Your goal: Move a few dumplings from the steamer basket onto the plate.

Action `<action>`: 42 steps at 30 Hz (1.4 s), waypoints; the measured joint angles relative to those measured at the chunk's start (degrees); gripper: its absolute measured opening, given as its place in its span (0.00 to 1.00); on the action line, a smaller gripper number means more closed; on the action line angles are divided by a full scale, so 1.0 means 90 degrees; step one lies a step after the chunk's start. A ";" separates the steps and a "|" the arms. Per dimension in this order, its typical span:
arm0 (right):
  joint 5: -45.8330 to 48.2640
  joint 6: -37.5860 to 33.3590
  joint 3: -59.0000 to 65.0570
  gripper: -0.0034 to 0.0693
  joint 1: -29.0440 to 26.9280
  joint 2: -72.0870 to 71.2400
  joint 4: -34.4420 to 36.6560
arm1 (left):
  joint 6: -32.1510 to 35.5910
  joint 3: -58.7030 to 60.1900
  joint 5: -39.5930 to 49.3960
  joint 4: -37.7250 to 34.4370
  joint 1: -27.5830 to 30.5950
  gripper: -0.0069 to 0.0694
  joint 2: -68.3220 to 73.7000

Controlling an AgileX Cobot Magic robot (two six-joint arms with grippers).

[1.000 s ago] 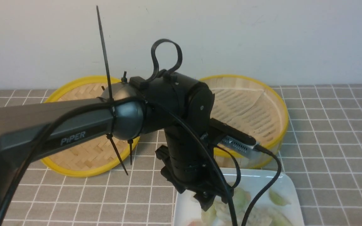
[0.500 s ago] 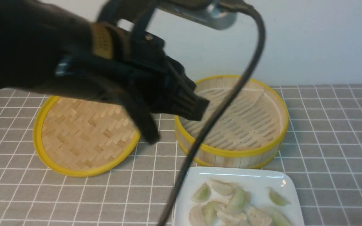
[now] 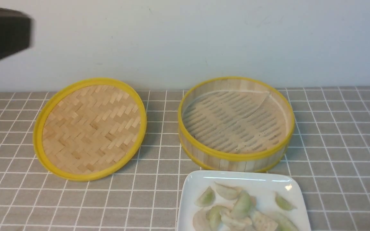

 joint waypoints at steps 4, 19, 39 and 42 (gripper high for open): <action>0.0000 0.0000 0.0000 0.03 0.0000 0.0000 0.0000 | -0.0848 0.0247 0.0375 0.0874 0.0000 0.08 -0.0707; 0.0000 0.0000 0.0000 0.03 0.0000 0.0000 0.0000 | 0.0259 0.6031 -0.2973 -0.0692 0.3187 0.08 -0.3858; 0.0000 0.0000 0.0000 0.03 0.0000 0.0000 0.0000 | 0.0701 0.7929 -0.3108 -0.1041 0.4568 0.08 -0.4168; 0.0000 0.0000 0.0000 0.03 0.0000 0.0000 0.0000 | 0.0701 0.7929 -0.3080 -0.1041 0.4568 0.08 -0.4168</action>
